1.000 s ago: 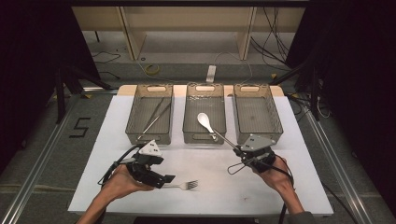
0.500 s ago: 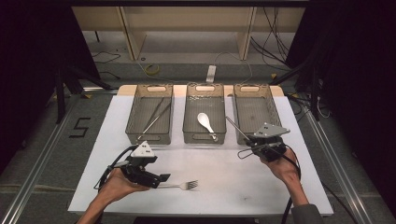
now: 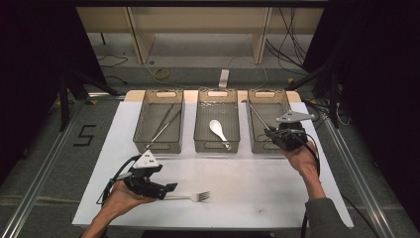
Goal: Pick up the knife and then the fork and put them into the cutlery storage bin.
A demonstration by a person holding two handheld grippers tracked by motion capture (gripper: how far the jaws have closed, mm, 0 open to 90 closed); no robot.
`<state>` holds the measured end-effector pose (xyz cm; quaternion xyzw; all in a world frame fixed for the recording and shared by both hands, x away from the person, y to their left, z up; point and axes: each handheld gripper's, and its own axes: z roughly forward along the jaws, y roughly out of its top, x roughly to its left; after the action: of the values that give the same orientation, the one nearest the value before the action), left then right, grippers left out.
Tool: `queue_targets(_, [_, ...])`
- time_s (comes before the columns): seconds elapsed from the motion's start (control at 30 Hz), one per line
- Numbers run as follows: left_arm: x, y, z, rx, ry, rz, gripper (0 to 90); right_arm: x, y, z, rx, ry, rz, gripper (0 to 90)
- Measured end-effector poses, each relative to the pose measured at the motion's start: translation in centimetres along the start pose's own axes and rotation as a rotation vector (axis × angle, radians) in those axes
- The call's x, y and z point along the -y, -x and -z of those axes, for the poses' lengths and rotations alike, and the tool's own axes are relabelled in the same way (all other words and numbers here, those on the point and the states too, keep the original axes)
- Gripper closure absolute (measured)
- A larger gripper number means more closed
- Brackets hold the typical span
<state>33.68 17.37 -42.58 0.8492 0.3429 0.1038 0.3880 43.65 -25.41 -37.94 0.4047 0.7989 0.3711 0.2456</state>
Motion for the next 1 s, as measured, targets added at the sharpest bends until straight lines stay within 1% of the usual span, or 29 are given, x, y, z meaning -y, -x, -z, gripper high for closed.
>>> queue_targets(0.07, [0.0,0.1,0.1,-0.006,0.010,0.001,15.9,-0.5,0.6,-0.3,0.005,-0.002,-0.031,82.7])
queue_targets(0.1, [0.1,0.1,0.1,-0.009,0.016,0.009,15.9,-0.7,0.9,-0.5,0.009,-0.004,-0.042,82.7])
queue_targets(0.2, [0.2,0.1,0.2,-0.008,0.024,0.013,15.6,-1.2,1.8,-1.1,0.010,-0.009,-0.075,82.7])
queue_targets(0.4, [0.3,0.2,0.3,-0.004,0.035,0.022,15.5,-2.3,3.1,-2.3,0.025,-0.026,-0.131,82.6])
queue_targets(0.43, [0.3,0.2,0.3,-0.007,0.033,0.016,15.5,-2.5,3.3,-2.5,0.027,-0.027,-0.138,82.7])
queue_targets(0.57, [0.4,0.2,0.3,-0.009,0.052,0.029,15.4,-3.3,3.8,-3.3,0.038,-0.041,-0.157,82.7])
queue_targets(0.67, [0.4,0.2,0.4,-0.002,0.064,0.033,15.4,-3.7,4.2,-4.0,0.038,-0.044,-0.184,82.7])
queue_targets(0.83, [0.4,0.4,0.3,-0.004,0.075,0.029,15.4,-4.5,4.5,-5.3,0.045,-0.065,-0.202,82.6])
queue_targets(1.0, [0.4,0.3,0.3,0.003,0.089,0.049,15.4,-4.8,4.9,-6.6,0.057,-0.092,-0.223,82.6])
